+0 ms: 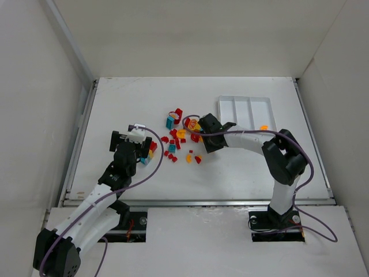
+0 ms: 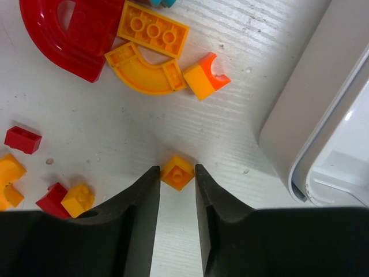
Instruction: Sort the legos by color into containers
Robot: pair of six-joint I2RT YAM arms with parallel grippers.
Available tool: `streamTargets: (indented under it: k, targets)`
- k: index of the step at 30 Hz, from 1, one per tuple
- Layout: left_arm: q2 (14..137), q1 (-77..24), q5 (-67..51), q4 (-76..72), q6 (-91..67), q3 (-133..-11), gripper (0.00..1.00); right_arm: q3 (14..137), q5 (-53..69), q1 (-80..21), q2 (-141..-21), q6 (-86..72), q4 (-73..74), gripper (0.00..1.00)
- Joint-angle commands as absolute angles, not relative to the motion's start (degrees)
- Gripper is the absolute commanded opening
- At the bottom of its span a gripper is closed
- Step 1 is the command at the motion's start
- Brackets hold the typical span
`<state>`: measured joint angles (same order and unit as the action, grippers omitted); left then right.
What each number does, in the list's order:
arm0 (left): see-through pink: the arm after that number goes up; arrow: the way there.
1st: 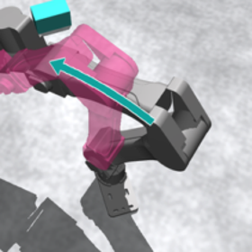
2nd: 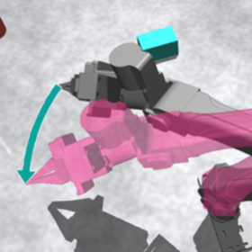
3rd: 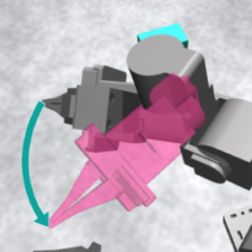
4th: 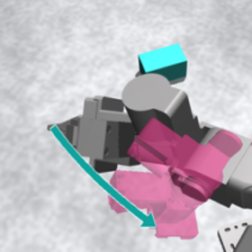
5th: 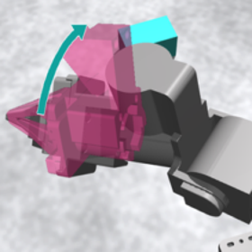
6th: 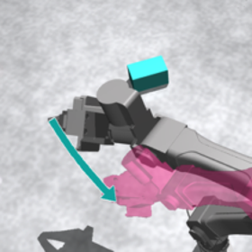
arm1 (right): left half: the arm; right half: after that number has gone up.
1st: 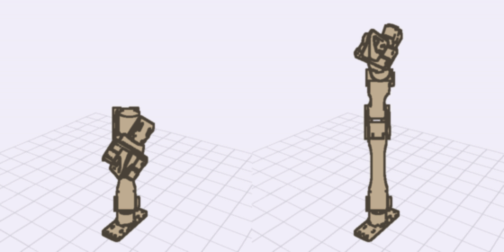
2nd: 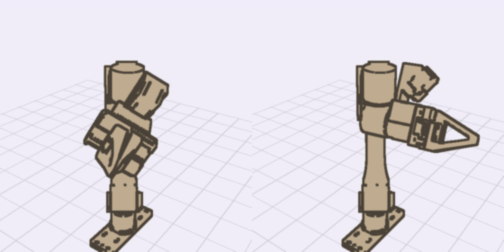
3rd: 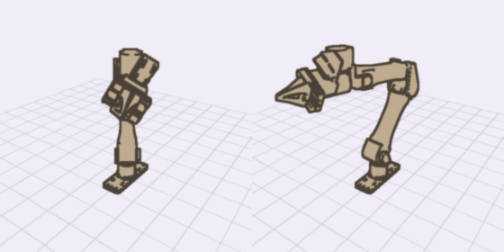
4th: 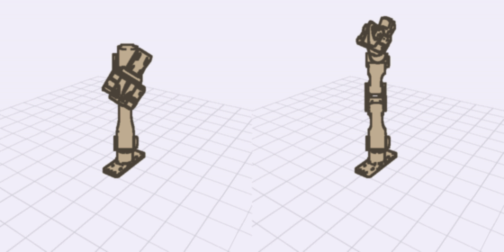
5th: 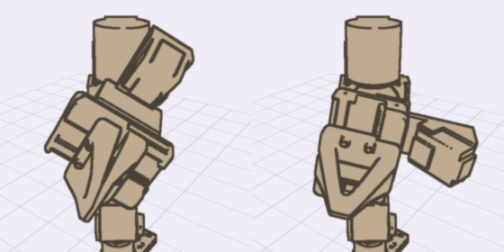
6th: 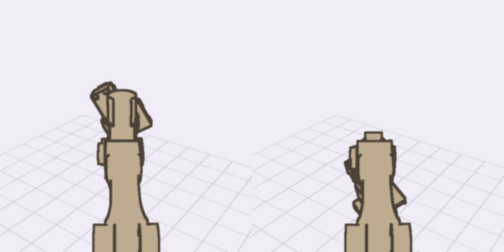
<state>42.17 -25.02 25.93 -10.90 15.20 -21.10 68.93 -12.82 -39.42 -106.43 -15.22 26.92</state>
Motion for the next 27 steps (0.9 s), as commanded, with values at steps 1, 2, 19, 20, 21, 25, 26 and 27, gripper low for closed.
streamTargets:
  k: [1,2,19,20,21,25,26,27]
  targets:
    - [41.1,-25.1,25.6,-12.5,15.5,-20.7,1.00,68.1,-12.2,-39.6,-106.3,-15.2,27.9,0.35]
    - [41.1,-25.1,25.6,-12.5,15.5,-20.7,1.00,68.1,-12.2,-39.6,-106.3,-15.2,27.9,0.35]
    - [40.6,-25.1,25.6,-12.5,15.5,-20.7,1.00,69.9,-12.2,-39.6,-103.9,-15.7,26.8,0.00]
    - [40.6,-25.1,25.6,-12.5,15.5,-20.7,1.00,70.7,-12.2,-38.9,-102.3,-16.3,27.3,0.00]
    - [40.6,-25.1,25.6,-12.5,15.5,-20.7,1.00,71.3,-11.4,-38.2,-101.3,-16.3,27.3,0.00]
    - [40.6,-25.1,25.6,-12.5,15.5,-20.7,1.00,73.4,-7.8,-33.1,-95.6,-18.1,27.3,0.00]
    - [40.6,-25.1,25.6,-12.5,16.0,-20.7,1.00,73.4,-7.2,-30.0,-94.2,-18.6,26.6,0.00]
    - [40.6,-25.1,25.6,-12.5,16.0,-20.7,1.00,73.4,-6.5,-28.2,-91.7,-19.2,26.1,0.00]
